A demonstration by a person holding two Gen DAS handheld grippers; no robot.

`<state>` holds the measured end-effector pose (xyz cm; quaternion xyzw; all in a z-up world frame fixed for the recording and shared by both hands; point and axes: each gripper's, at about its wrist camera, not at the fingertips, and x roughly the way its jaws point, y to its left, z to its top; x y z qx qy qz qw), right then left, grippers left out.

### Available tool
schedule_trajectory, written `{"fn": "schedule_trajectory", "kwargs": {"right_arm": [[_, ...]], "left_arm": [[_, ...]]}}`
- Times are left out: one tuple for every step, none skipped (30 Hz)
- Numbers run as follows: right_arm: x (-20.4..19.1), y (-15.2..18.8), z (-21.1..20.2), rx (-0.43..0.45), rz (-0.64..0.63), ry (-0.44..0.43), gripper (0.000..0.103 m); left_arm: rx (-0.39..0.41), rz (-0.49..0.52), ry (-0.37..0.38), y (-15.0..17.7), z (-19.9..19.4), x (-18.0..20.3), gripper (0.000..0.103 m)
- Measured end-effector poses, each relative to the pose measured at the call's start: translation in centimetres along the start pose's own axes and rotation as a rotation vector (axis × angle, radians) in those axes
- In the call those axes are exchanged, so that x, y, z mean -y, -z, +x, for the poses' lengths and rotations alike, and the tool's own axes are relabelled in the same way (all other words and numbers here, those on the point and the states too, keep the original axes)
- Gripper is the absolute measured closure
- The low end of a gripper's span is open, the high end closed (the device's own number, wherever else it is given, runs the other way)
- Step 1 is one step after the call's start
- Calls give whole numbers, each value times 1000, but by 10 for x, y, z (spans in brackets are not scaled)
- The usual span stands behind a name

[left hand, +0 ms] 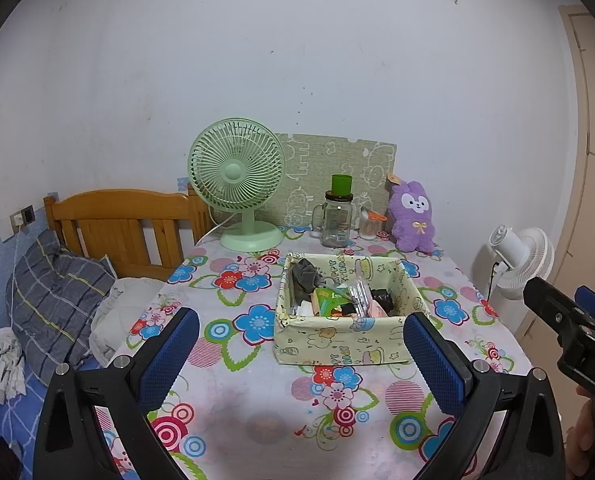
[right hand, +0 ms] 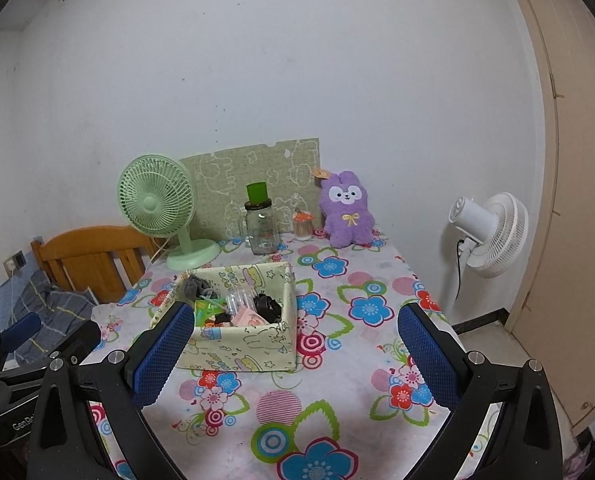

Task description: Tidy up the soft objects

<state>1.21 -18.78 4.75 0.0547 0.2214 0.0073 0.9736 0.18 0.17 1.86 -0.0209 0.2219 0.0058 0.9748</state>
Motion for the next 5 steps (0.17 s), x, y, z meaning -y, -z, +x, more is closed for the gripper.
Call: {"fn": "schedule_trajectory", "kwargs": {"right_arm": [[0,0,0,0,0,-1,0],[0,0,0,0,1,-3,0],[0,0,0,1,2,-5,0],[0,0,0,2,3,-6,0],[0,0,0,2,4,-6,0]], "left_arm": [[1,2,-1,0,-1,0,0],[3,3,-2,0,-1,0,0],[7,2,-2,-1,-2,0,0],[10,1,-1,-2,-2,-1,0],[10,1,-1,-2,-2,-1,0]]}}
